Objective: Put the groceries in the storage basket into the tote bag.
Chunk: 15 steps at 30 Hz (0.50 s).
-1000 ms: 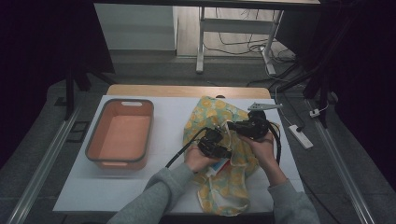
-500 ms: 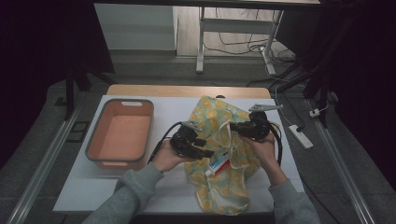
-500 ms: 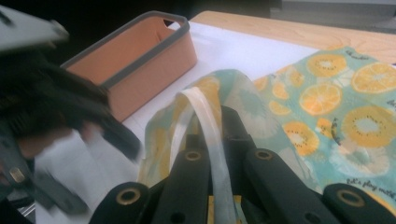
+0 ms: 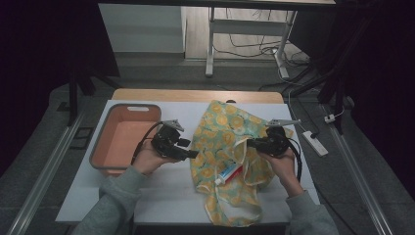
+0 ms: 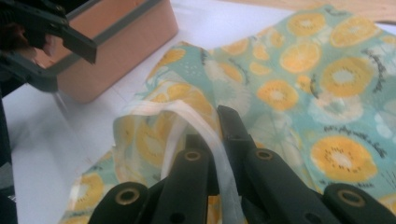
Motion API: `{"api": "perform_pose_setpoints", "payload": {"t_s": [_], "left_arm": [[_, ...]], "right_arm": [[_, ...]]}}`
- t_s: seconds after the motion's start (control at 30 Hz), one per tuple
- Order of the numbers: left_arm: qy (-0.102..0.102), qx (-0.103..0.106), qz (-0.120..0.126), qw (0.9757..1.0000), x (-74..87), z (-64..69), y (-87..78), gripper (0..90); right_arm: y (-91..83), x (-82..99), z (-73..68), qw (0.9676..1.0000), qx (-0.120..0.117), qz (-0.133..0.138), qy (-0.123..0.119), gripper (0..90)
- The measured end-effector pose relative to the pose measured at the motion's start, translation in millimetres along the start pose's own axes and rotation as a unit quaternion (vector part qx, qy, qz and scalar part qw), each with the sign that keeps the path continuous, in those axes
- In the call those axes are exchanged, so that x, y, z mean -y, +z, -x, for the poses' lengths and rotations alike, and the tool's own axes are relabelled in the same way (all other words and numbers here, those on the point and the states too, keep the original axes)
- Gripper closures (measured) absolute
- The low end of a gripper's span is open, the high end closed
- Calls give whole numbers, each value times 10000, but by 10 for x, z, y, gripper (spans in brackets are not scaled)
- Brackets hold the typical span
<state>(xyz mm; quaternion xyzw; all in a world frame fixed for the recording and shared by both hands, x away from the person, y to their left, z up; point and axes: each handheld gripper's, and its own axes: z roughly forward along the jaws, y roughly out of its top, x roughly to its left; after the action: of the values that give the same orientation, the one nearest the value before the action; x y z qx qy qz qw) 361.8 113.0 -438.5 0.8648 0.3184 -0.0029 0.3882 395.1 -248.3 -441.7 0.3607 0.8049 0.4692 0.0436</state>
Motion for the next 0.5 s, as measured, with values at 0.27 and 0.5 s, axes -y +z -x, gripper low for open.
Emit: {"api": "perform_pose_setpoints", "payload": {"t_s": [0.27, 0.5], "left_arm": [[104, 7, -177, 9998, 5, 24, 100, 377], [181, -85, -350, 9992, 7, 90, 299, 367]], "right_arm": [[-18, 52, 11, 10000, 36, -19, -17, 875], [-5, 62, -12, 9999, 70, -76, -75, 807]]}}
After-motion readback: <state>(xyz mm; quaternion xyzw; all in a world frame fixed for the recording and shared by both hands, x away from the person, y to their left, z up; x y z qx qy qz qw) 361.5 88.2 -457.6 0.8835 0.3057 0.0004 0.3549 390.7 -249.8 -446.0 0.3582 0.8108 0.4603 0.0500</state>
